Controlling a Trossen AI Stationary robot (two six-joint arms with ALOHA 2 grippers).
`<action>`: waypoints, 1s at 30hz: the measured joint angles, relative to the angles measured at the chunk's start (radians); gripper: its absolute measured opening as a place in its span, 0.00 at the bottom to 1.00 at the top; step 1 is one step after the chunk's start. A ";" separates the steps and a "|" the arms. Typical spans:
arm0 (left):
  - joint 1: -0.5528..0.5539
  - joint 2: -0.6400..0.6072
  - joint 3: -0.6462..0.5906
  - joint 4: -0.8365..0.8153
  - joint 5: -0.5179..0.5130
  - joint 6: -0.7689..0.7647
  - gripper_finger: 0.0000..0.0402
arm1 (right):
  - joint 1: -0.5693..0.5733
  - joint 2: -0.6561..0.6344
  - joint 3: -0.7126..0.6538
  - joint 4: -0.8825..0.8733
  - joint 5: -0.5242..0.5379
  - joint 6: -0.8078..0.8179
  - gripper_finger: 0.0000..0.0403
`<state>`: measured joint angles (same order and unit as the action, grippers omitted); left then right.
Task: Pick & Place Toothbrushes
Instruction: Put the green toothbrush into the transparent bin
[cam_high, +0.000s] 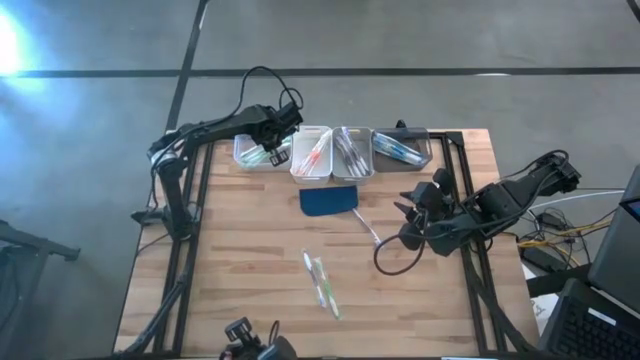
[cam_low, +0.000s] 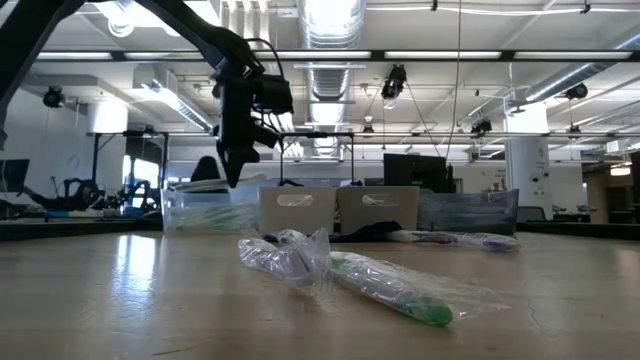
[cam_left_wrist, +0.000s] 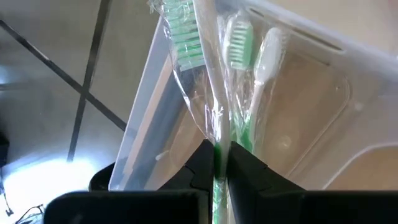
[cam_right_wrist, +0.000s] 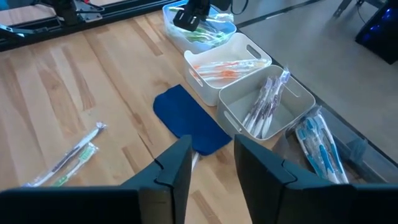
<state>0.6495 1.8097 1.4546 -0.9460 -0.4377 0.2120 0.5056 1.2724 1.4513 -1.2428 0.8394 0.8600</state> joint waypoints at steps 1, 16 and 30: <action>0.000 0.009 0.009 -0.004 0.000 0.000 0.06 | 0.000 0.000 0.000 -0.001 0.000 0.000 0.30; 0.003 0.064 0.031 -0.027 0.003 -0.002 0.06 | 0.000 0.000 -0.001 -0.011 0.000 -0.008 0.40; 0.006 0.067 0.025 -0.012 0.003 -0.004 0.06 | 0.000 0.000 -0.002 -0.011 -0.001 -0.008 0.49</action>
<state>0.6552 1.8763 1.4793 -0.9576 -0.4345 0.2081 0.5056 1.2724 1.4498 -1.2537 0.8387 0.8516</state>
